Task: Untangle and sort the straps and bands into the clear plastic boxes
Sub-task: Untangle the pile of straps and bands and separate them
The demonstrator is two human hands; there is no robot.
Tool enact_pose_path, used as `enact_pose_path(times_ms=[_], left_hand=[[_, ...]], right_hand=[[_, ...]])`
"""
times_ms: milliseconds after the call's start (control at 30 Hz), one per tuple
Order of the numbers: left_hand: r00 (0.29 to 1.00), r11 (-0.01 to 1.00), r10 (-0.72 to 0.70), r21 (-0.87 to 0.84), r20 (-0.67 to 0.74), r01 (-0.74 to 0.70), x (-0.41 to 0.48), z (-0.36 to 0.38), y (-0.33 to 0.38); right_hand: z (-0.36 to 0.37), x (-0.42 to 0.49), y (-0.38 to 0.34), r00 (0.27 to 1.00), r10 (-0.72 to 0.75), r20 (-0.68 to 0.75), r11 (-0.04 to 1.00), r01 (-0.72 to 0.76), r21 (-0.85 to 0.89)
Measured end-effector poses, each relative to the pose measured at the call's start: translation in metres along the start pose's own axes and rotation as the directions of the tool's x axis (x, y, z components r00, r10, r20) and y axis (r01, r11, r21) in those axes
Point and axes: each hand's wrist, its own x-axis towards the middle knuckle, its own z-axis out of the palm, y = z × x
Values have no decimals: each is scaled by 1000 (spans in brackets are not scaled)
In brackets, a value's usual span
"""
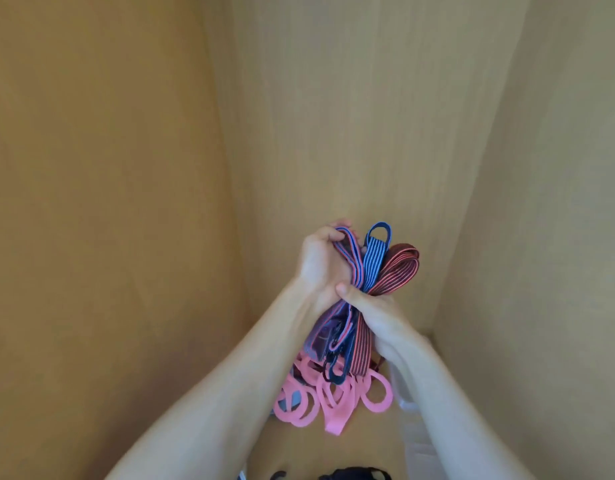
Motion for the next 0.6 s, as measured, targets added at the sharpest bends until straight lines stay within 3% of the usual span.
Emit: enact_pose_path(times_ms=[67,133,233,333,500,600], left_hand=[[994,991,-88,108,72,80,-5,-6,1],[984,926,-147,363,99,102,-4,-12,7],[1000,731,28,682,4,-23,11,-22,22],[975,546,211,836,-75,-54,24,-44,37],[924,188,128,924,-360,334,17,-138,15],[900,10,68,902,-431,431,0,-188,-15]], right_hand=[[-3,-2,4,999,38,29,999,-38,4],[-6,-4,9,996,91,20,995,-91,-28],[-17,0,14,994,105,-37,994,-106,-13],[-33,0,10,992,82,-98,992,-72,105],[-64,-6,12,979,57,-195,987,-26,156],[-80,-11,20,965,69,-255,987,-30,156]])
